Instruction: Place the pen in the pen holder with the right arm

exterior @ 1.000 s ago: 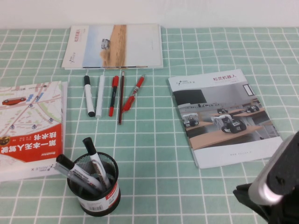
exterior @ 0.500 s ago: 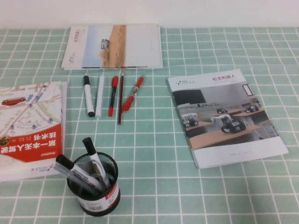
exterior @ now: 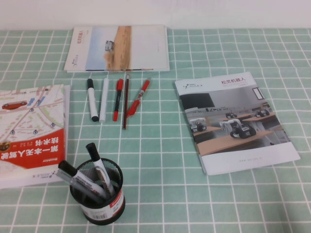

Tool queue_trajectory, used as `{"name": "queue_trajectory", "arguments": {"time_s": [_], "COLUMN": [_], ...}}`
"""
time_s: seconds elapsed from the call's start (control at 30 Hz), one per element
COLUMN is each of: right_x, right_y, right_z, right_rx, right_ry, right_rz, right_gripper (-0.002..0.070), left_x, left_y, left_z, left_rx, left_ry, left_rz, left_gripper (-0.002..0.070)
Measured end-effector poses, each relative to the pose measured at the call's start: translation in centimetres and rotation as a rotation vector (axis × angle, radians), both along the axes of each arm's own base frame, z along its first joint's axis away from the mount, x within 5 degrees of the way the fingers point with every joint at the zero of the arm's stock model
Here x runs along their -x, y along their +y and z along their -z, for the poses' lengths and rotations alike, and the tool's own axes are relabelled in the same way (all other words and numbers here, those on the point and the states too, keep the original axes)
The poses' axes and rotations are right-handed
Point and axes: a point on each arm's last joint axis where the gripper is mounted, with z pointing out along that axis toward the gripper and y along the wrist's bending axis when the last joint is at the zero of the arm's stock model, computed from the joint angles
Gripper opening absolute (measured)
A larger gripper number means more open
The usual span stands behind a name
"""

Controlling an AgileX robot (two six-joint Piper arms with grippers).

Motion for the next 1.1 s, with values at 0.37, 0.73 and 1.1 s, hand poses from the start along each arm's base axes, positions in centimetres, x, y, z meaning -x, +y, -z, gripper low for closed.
{"name": "queue_trajectory", "arguments": {"time_s": [0.37,0.73,1.1], "right_x": [0.1,0.4,0.5], "right_y": [-0.1,0.7,0.9], "right_z": [0.4,1.7,1.9], "right_rx": [-0.006,0.047,0.097], "right_ry": [0.035,0.177,0.189], "right_rz": [0.008,-0.097,-0.121], "right_gripper": [-0.0019,-0.0019,-0.0019], "left_x": [0.0,0.0,0.0], "left_y": [0.0,0.0,0.0], "left_z": [0.0,0.0,0.0], "left_rx": [0.000,0.000,0.000], "left_ry": [0.000,0.000,0.000], "left_rz": [0.000,0.000,0.000], "left_gripper": [-0.0004,-0.0004,-0.0004]}}
